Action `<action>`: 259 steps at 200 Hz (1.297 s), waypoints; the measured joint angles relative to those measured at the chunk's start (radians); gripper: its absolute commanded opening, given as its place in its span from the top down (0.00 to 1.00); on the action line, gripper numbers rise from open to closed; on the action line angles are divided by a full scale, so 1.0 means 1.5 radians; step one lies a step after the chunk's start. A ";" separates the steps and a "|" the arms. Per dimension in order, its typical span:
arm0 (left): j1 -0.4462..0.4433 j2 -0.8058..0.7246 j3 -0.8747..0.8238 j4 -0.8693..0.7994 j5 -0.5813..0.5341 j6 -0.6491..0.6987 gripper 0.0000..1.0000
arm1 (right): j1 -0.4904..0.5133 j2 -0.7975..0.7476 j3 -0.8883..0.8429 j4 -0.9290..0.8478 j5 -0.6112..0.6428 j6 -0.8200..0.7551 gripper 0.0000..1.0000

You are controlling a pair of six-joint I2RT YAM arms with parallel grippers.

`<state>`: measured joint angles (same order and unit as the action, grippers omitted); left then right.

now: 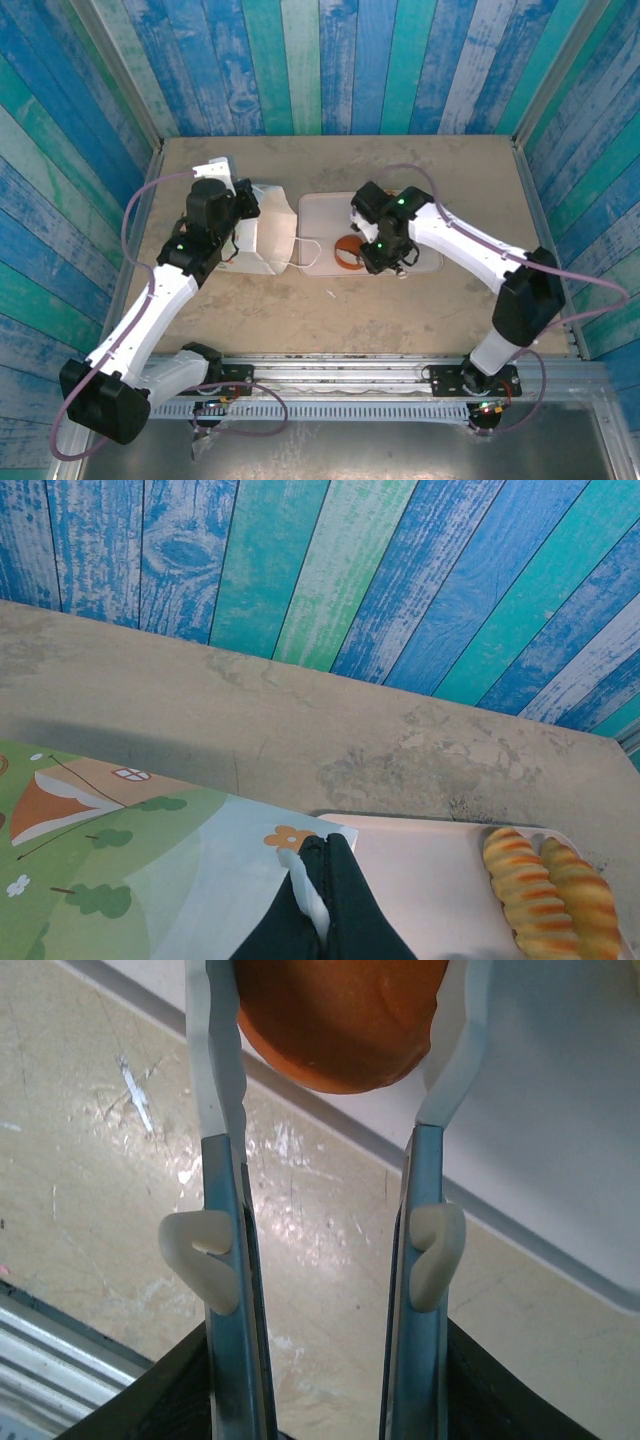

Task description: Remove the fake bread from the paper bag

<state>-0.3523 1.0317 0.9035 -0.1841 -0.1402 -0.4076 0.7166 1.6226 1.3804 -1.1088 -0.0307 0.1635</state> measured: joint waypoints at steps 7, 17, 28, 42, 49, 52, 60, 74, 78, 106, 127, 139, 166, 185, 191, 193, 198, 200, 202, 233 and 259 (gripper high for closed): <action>0.000 0.000 0.000 0.000 0.000 0.000 1.00 | -0.005 -0.017 -0.012 -0.004 -0.001 0.002 0.51; 0.000 0.000 0.000 0.000 0.000 0.000 1.00 | -0.016 -0.039 -0.030 -0.008 -0.003 0.006 0.51; 0.000 0.000 0.000 0.000 0.000 0.000 1.00 | -0.031 -0.062 -0.049 -0.012 -0.006 0.009 0.50; 0.000 0.000 0.000 0.000 0.000 0.000 1.00 | -0.056 -0.084 -0.073 -0.020 -0.007 0.013 0.50; 0.000 0.000 0.000 0.001 0.001 0.000 1.00 | -0.071 -0.092 -0.084 -0.023 -0.007 0.014 0.50; 0.000 0.000 0.000 0.000 0.001 0.000 1.00 | -0.079 -0.096 -0.088 -0.025 -0.007 0.015 0.50; 0.000 0.000 0.000 0.001 0.001 0.000 1.00 | -0.096 -0.102 -0.097 -0.030 -0.007 0.016 0.50; 0.000 0.000 0.000 0.001 0.001 0.000 1.00 | -0.124 -0.110 -0.108 -0.036 -0.006 0.018 0.50; 0.000 0.000 0.000 0.001 0.001 0.000 1.00 | -0.131 -0.113 -0.111 -0.036 -0.006 0.019 0.50; 0.000 0.000 0.000 0.003 0.002 -0.001 1.00 | -0.166 -0.126 -0.124 -0.041 0.001 0.022 0.50; 0.000 0.000 0.000 0.003 0.003 -0.001 1.00 | -0.180 -0.126 -0.129 -0.041 0.006 0.023 0.49; 0.000 0.001 0.000 0.003 0.003 -0.001 1.00 | -0.185 -0.126 -0.134 -0.041 0.007 0.024 0.49; 0.000 0.001 0.000 0.003 0.003 -0.001 1.00 | -0.190 -0.124 -0.138 -0.041 0.021 0.026 0.49; 0.000 0.001 0.000 0.003 0.003 -0.001 1.00 | -0.195 -0.124 -0.138 -0.041 0.024 0.028 0.49; 0.000 0.001 0.000 0.003 0.003 -0.001 1.00 | -0.196 -0.124 -0.138 -0.041 0.025 0.028 0.49; 0.000 0.001 0.000 0.003 0.003 -0.001 1.00 | -0.197 -0.124 -0.138 -0.041 0.026 0.028 0.49; 0.000 0.001 0.000 0.003 0.003 -0.001 1.00 | -0.198 -0.124 -0.138 -0.041 0.028 0.029 0.49; 0.000 0.001 0.000 0.003 0.003 -0.001 1.00 | -0.198 -0.124 -0.138 -0.041 0.028 0.029 0.49; 0.000 0.001 0.000 0.003 0.003 -0.001 1.00 | -0.199 -0.124 -0.138 -0.042 0.029 0.029 0.49; 0.000 0.001 0.000 0.003 0.003 -0.001 1.00 | -0.207 -0.124 -0.138 -0.051 0.040 0.032 0.48; 0.000 0.001 0.000 0.004 0.007 -0.006 1.00 | -0.209 -0.125 -0.141 -0.054 0.049 0.036 0.47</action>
<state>-0.3523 1.0325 0.9035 -0.1783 -0.1299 -0.4168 0.4030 1.4349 1.1683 -1.1900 0.0433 0.2176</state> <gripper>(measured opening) 0.044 0.529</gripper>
